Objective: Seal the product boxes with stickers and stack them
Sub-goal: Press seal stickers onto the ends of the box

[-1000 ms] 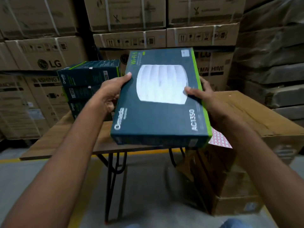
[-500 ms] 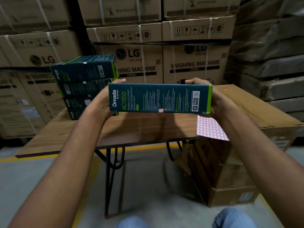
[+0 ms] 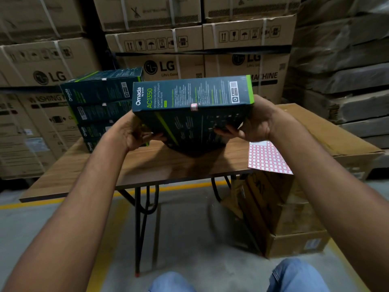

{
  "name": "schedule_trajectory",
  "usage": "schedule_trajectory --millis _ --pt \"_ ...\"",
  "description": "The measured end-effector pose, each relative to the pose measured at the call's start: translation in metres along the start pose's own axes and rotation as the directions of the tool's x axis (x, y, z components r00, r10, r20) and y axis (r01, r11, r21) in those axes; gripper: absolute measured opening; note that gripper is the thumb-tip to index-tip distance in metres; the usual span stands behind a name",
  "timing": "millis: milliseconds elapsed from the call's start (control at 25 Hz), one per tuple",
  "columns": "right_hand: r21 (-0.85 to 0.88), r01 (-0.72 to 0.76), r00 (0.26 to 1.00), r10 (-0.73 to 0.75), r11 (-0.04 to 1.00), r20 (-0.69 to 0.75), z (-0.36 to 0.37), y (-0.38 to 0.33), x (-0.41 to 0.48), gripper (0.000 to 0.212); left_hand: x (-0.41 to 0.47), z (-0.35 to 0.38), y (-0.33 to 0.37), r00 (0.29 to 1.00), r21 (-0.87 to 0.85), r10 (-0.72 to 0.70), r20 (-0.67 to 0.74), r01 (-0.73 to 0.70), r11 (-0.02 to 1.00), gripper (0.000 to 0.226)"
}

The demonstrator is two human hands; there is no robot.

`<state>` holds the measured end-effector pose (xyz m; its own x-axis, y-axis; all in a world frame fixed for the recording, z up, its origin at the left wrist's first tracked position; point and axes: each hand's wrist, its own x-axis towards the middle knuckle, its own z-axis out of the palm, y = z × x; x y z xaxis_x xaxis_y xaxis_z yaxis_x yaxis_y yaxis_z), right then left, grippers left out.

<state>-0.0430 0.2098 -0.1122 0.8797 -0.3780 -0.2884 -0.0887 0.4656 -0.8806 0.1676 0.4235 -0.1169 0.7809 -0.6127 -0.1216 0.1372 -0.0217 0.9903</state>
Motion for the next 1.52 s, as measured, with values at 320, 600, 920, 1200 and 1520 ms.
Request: schedule_trajectory --millis 320,600,920,1200,1520 --pt "-0.003 -0.018 1.0 0.018 1.0 0.012 -0.009 0.003 0.008 0.048 0.002 0.0 -0.009 1.0 -0.071 0.012 0.015 -0.011 0.997 0.016" --pt "-0.174 0.106 0.991 -0.119 0.979 -0.069 -0.013 0.006 -0.003 0.045 0.009 -0.003 -0.018 0.997 -0.129 0.043 0.068 -0.034 0.991 0.053" --pt "-0.301 0.341 0.926 -0.373 0.891 -0.055 0.016 -0.016 -0.054 0.077 -0.021 0.013 0.009 0.992 -0.171 0.066 0.109 -0.046 0.984 0.056" --pt "-0.808 0.435 0.711 -0.702 0.398 0.037 0.035 0.001 -0.064 0.059 -0.073 0.019 0.038 0.917 0.125 0.336 0.213 -0.367 0.922 0.087" --pt "-0.922 0.341 0.305 -0.907 -0.182 0.291 0.04 0.031 -0.052 0.029 -0.059 0.015 0.012 0.702 0.481 0.693 0.164 -0.67 0.565 0.09"
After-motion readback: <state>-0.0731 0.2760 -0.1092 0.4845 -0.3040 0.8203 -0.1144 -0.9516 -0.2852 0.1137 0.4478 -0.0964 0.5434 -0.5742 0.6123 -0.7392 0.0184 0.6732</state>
